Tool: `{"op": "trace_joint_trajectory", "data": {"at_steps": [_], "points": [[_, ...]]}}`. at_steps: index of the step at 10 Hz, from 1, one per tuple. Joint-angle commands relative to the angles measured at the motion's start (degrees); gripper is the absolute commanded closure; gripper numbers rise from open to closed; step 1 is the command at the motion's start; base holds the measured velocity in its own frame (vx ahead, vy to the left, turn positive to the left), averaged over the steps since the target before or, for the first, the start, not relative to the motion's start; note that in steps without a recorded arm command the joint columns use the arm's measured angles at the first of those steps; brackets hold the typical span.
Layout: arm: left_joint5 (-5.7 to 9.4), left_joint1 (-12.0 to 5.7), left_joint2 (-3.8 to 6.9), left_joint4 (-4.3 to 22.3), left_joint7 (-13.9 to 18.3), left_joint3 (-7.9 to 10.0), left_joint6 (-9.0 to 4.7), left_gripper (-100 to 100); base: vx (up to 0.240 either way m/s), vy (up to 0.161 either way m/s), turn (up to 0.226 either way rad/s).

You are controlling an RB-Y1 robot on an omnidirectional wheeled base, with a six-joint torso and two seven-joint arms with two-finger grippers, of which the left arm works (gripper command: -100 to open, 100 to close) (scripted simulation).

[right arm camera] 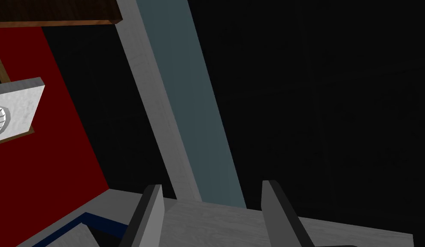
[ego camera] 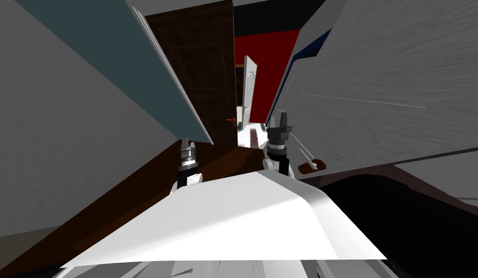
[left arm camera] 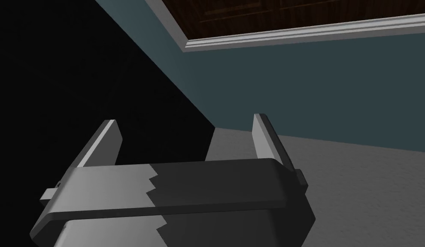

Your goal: Pull the door open

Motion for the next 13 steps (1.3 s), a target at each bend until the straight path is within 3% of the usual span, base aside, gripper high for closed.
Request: {"op": "trace_joint_trajectory", "data": {"at_steps": [1,13], "points": [[0.37,-1.10,0.75,2.25,0.74,-0.08,-0.06,-100,0.101,-0.030,-0.081],[3.31,-9.78,6.50,17.89,6.55,-1.09,1.94,-100,0.103,-0.031,-0.097]]}}
